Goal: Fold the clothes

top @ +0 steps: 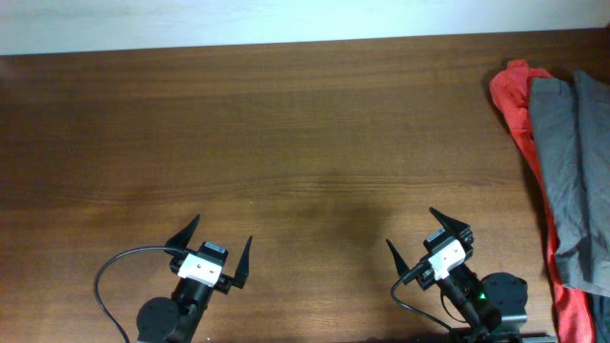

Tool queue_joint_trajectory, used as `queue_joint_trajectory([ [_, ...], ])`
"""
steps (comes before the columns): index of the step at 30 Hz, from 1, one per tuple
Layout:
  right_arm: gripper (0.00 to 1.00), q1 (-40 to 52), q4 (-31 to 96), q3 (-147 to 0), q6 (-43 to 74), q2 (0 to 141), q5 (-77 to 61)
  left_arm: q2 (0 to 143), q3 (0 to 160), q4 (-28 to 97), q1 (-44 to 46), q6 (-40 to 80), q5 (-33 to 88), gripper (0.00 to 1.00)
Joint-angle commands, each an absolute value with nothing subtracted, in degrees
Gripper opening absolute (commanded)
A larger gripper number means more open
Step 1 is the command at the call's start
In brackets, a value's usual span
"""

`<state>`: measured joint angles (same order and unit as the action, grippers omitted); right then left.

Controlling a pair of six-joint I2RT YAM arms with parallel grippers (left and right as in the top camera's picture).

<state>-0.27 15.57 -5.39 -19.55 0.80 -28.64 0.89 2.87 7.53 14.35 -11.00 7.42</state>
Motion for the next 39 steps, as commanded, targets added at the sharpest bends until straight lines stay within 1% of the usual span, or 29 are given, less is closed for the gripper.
queue_joint_trajectory([
  [1,0.99,-0.4,35.4,-9.2,-19.5,0.4,-11.5,0.4,2.1,7.3,14.1,-11.9,7.0,0.99],
  [33,0.99,-0.4,35.4,-9.2,-19.5,0.4,-11.6,0.4,2.1,6.9,14.1,-11.9,7.0,0.99],
  [39,0.99,-0.4,32.9,-9.2,-19.0,0.4,-23.1,0.4,2.1,7.3,14.1,-11.9,7.9,0.99],
])
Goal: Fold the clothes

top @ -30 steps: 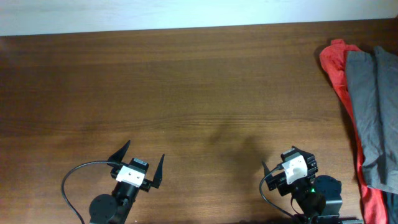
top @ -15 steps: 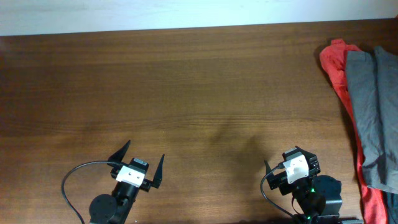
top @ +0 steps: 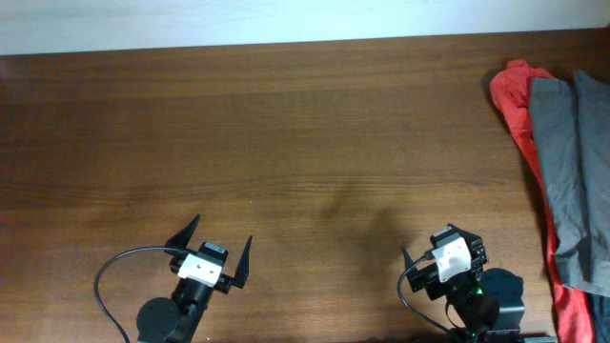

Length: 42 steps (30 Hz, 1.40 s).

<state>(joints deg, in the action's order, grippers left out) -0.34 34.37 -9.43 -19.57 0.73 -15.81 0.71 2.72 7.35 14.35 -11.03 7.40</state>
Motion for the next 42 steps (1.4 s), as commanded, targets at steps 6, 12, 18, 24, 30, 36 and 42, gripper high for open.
queue_joint_trajectory([
  [6,0.99,-0.4,31.0,-9.2,-19.0,0.4,-33.4,0.4,2.1,7.1,14.1,-11.9,7.9,0.99],
  [12,0.99,-0.4,24.5,-9.6,-10.6,0.4,-35.4,0.4,2.2,4.8,14.1,-10.8,8.1,0.99],
  [18,0.99,-0.4,18.2,-15.6,0.1,1.6,-30.7,1.8,8.3,6.5,14.1,-10.8,8.1,0.99],
  [24,0.99,-0.4,26.5,-27.9,0.9,13.9,-24.3,15.2,22.9,16.7,14.1,-10.7,7.0,0.99],
  [30,0.99,-0.4,40.1,-44.7,1.0,37.2,-22.5,36.8,44.5,28.4,14.1,-10.3,6.2,0.99],
  [36,0.99,-0.4,53.6,-59.2,0.9,56.2,-36.6,63.6,74.9,51.3,14.1,-10.4,11.0,0.99],
  [42,0.99,-3.6,58.5,-69.6,10.2,70.5,-19.8,81.0,91.0,63.6,14.1,-12.7,11.5,0.99],
])
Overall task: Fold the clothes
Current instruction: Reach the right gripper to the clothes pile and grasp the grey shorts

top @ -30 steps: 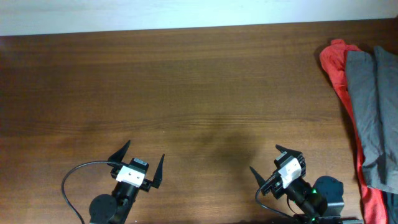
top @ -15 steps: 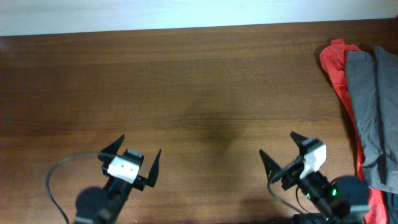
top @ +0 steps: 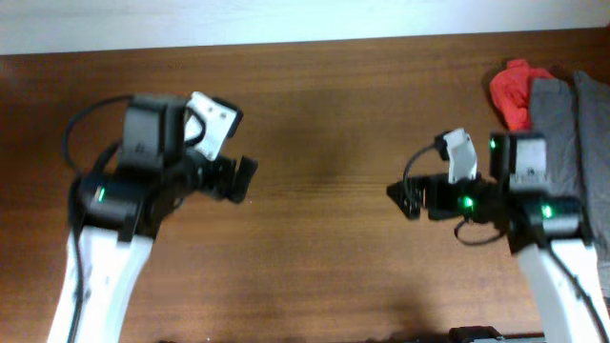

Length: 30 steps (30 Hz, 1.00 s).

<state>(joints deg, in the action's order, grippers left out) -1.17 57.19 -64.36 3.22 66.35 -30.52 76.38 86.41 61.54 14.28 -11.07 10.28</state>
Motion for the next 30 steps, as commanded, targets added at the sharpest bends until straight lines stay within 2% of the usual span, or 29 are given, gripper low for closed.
queue_joint_trajectory([
  [1,0.99,-5.4,60.0,-72.2,13.8,72.9,-14.0,82.3,91.6,63.7,14.1,-12.3,12.3,0.99],
  [3,0.99,-8.3,61.6,-75.3,16.8,75.4,-10.8,83.0,91.7,63.9,14.1,-12.3,12.9,0.99],
  [9,0.99,-19.9,60.7,-83.0,17.1,80.2,-12.8,83.6,91.7,64.3,14.2,-12.3,12.7,0.99],
  [10,0.95,-22.1,59.3,-83.1,16.1,80.3,-12.5,83.6,91.7,64.3,14.1,-12.3,12.7,0.99],
  [17,0.94,-32.1,54.1,-83.1,20.9,84.4,-1.7,83.6,91.7,63.3,14.1,-12.3,12.7,0.99],
  [22,0.94,-36.2,47.5,-83.1,21.6,93.2,2.2,83.6,91.7,59.9,14.1,-12.3,12.7,0.99],
  [30,0.92,-37.6,34.4,-83.1,21.5,108.9,13.8,83.6,91.7,57.1,14.1,-12.3,12.6,0.99],
])
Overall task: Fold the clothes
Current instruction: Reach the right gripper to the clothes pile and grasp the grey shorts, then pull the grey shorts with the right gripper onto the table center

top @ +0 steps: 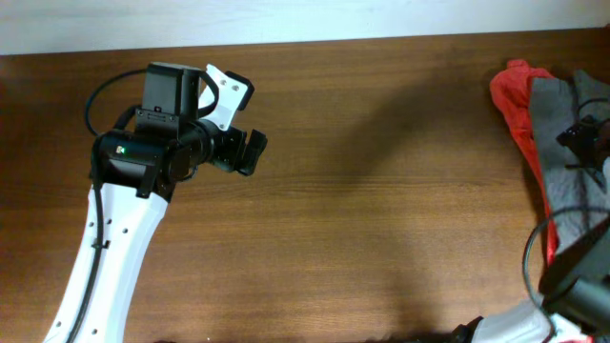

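Observation:
A pile of clothes lies at the table's right edge in the overhead view. It is a red garment (512,100) with a grey garment (564,205) lying over it. My right gripper (575,150) is low over the upper part of the grey garment, at the frame's right edge. Its dark fingers are spread, so it looks open. My left gripper (251,152) hangs over bare wood at the upper left and points right, far from the clothes. Its fingers overlap from above, so their gap does not show.
The brown wooden table (362,219) meets a white wall along its far edge. The left arm's white link (105,257) runs up from the bottom left. The right arm's cable (538,262) loops at the lower right beside the clothes.
My right gripper was over the table left of the clothes and is now on the pile at the right edge. The left gripper has shifted slightly right and up.
At first both grippers rested open at the near edge of the table. The right one then narrowed while the left stayed put. Later both arms were raised over mid-table. Now the right gripper is at the grey garment, and the left hovers at the upper left.

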Tool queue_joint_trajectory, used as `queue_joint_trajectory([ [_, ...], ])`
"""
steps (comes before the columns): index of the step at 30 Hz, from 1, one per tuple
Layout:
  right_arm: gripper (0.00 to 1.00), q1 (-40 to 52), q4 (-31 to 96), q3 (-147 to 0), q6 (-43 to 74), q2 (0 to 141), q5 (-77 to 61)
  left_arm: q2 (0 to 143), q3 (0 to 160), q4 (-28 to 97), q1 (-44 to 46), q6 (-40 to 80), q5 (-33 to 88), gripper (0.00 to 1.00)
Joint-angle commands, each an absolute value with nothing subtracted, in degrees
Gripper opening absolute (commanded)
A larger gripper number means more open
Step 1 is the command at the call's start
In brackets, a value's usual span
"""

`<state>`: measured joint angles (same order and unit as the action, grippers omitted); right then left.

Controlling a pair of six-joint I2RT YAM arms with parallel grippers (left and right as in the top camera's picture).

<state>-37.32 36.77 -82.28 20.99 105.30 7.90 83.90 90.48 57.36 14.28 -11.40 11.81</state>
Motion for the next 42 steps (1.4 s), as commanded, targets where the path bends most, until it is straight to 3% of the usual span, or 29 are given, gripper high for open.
queue_joint_trajectory([
  [1,0.90,-37.6,33.5,-83.1,21.5,110.1,14.7,83.6,91.7,57.1,14.1,-12.3,12.7,0.99],
  [4,0.78,-37.6,33.1,-83.1,21.5,111.9,18.7,83.6,91.7,57.1,14.1,-12.3,12.6,0.99],
  [5,0.65,-37.6,33.2,-83.1,21.5,112.2,19.1,83.6,91.7,57.1,14.1,-12.3,12.6,0.99],
  [7,0.22,-37.6,33.3,-83.1,21.5,112.3,18.5,83.6,91.7,57.0,14.1,-12.3,12.6,0.99],
  [8,0.08,-37.5,33.3,-83.3,21.5,112.0,17.2,83.6,91.7,57.1,14.1,-12.3,12.3,0.99],
  [9,0.04,-37.3,33.4,-83.6,21.5,111.4,14.7,83.6,91.7,57.1,14.1,-12.3,11.7,0.99],
  [16,0.04,-32.6,36.3,-85.5,17.1,99.2,-7.5,83.2,91.7,58.5,14.1,-6.0,5.2,0.99],
  [19,0.04,-26.8,38.7,-85.5,16.4,92.9,-9.9,81.7,91.7,58.9,14.1,-5.6,4.4,0.99],
  [26,0.04,-3.4,46.9,-85.3,14.9,90.9,-9.9,74.3,93.8,58.9,11.1,-5.6,3.0,0.99],
  [34,0.04,25.8,45.6,-85.3,14.5,98.1,-10.2,64.3,94.7,59.0,9.2,-5.6,1.5,0.99],
  [37,0.05,35.7,44.1,-85.3,4.8,100.2,-14.0,62.3,94.7,59.0,9.2,-5.6,-2.5,0.99],
  [39,0.18,40.9,44.3,-85.3,1.8,100.7,-12.3,61.8,94.7,59.2,9.2,-5.7,-3.0,0.99],
  [40,0.36,44.3,44.8,-85.3,1.9,100.7,-9.5,61.7,94.7,59.5,9.2,-5.7,-3.1,0.99],
  [42,0.53,47.8,46.2,-85.3,2.0,99.5,-2.8,61.9,94.7,60.5,9.2,-5.7,-4.3,0.99],
])
